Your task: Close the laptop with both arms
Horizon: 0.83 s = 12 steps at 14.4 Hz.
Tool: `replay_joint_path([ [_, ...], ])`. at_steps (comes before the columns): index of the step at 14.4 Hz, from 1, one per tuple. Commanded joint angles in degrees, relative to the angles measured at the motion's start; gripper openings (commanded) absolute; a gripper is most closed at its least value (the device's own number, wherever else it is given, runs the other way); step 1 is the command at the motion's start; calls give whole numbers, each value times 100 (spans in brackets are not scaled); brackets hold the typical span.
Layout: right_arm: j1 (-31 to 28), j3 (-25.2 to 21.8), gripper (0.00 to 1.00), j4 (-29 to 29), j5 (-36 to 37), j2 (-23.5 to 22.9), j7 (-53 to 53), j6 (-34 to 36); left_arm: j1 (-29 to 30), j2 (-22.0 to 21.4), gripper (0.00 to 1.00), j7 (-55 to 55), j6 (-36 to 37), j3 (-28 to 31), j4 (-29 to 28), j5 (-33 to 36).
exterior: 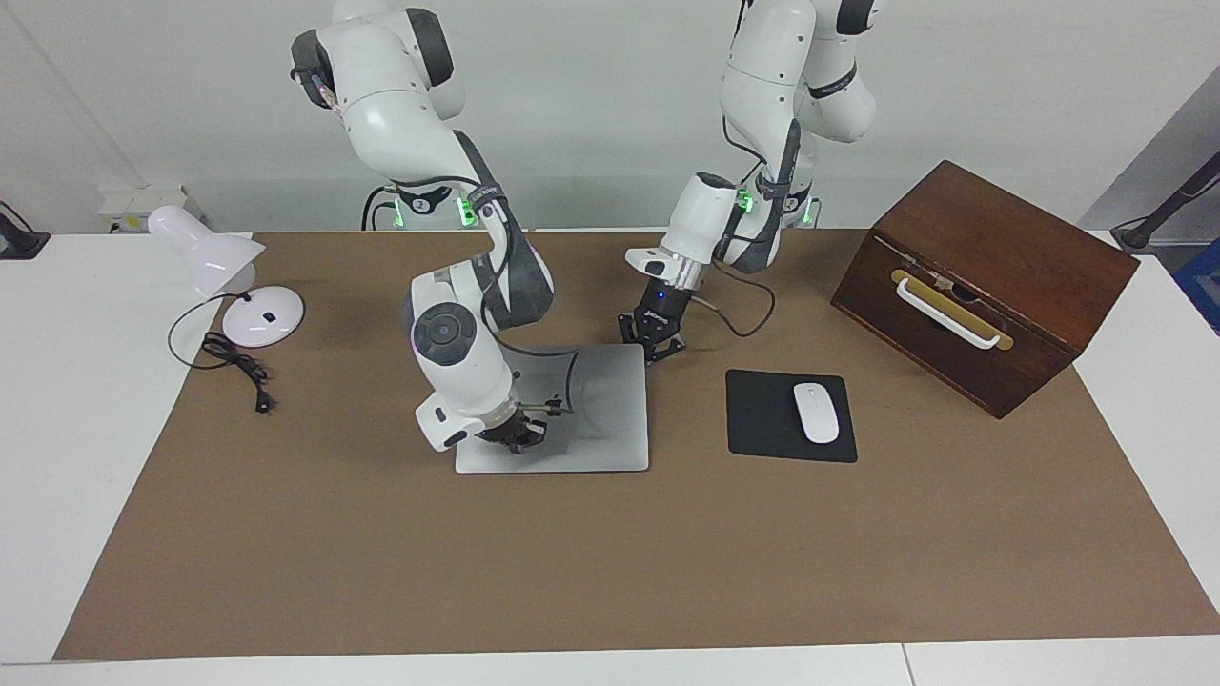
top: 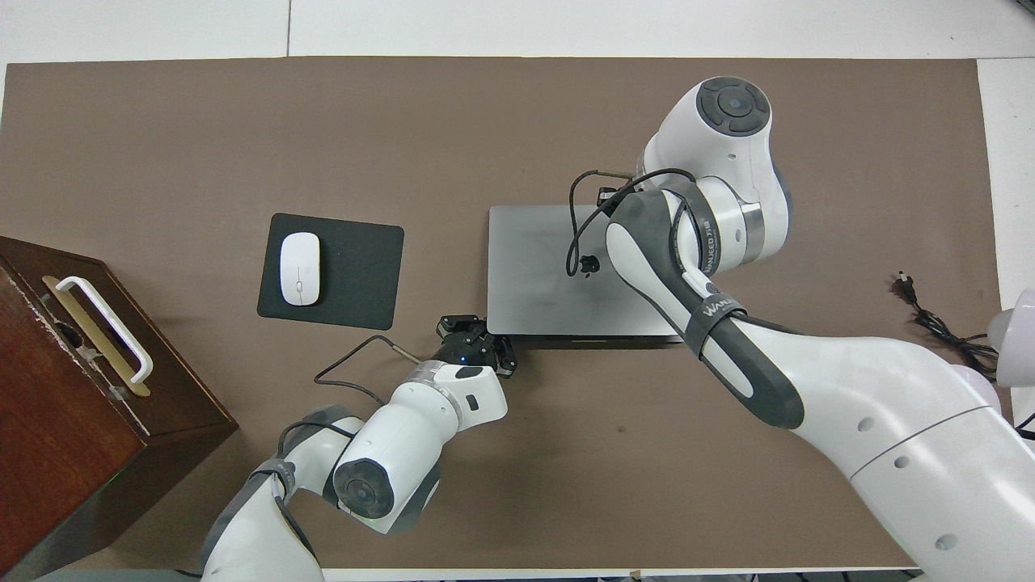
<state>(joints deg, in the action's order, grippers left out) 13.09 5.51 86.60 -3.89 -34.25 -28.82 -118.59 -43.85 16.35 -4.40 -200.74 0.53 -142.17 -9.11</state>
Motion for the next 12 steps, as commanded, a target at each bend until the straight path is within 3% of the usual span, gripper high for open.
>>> replay_joint_path([
  [1, -70, 91, 0, 95, -103, 23, 131, -85, 113, 167, 0, -184, -1, 52, -171, -74],
  [3, -114, 91, 0, -10, -111, 154, 122, 72, 131, 167, 0, -184, -1, 52, -171, -74],
  [8, -358, 29, 0, -986, 37, 664, 166, 1653, 157, 167, 0, -141, -1, 43, -162, -74],
  [12, -904, 29, 0, -1057, 476, 1375, 1261, 1954, 149, 158, 0, 245, 8, 35, -136, -82],
])
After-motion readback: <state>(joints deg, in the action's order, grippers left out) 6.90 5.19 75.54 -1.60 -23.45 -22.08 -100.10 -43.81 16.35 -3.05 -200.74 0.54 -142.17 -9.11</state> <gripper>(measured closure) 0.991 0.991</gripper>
